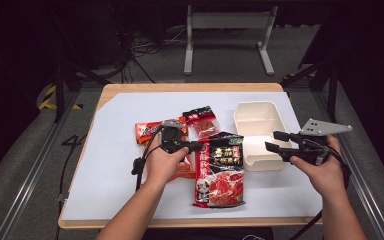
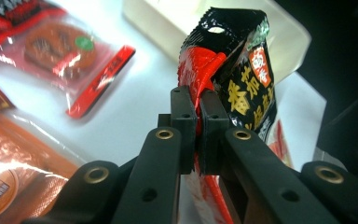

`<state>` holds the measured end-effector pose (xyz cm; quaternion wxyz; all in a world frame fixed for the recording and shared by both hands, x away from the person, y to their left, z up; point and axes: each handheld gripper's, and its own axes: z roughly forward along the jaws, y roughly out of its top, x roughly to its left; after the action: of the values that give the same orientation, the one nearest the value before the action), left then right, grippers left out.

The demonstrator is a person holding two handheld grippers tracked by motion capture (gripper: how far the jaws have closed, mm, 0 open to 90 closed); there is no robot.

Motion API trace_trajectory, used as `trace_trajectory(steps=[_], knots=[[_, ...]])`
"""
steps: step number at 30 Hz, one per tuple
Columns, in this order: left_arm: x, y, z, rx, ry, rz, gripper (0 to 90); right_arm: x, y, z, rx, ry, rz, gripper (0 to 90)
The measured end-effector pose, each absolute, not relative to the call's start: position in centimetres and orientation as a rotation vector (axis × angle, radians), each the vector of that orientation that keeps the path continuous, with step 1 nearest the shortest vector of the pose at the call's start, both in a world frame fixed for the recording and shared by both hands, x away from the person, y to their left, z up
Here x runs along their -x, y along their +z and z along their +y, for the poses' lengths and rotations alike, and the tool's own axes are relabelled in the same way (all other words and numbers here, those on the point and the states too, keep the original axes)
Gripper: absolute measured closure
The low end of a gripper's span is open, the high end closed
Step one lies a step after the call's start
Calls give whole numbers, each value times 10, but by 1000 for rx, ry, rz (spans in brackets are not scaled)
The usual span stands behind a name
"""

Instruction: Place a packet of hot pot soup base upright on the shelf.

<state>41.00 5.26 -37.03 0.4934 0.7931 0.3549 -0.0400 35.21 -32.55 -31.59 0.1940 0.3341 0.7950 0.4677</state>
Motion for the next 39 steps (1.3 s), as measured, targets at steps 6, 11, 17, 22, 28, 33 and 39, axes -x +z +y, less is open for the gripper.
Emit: trace_trajectory(steps=[6, 11, 17, 22, 28, 33, 39], knots=[[-395, -351, 52, -1888, -17, 774, 881, -351, -313, -327, -937, 1315, 2218, 489], [-385, -340, 49, -1863, 55, 721, 882, -349, -311, -329, -935, 1319, 2210, 489], [-377, -330, 50, -1794, 134, 685, 881, -347, -309, -331, -934, 1326, 2199, 489], [-371, -323, 51, -1767, 190, 656, 882, -347, -308, -329, -928, 1338, 2204, 486], [-367, -317, 51, -1729, 223, 630, 882, -347, -307, -324, -907, 1364, 2223, 485], [-365, -311, 51, -1705, 243, 611, 882, -346, -305, -318, -887, 1402, 2237, 480], [-361, -305, 53, -1668, 278, 592, 882, -346, -302, -310, -867, 1481, 2252, 475]])
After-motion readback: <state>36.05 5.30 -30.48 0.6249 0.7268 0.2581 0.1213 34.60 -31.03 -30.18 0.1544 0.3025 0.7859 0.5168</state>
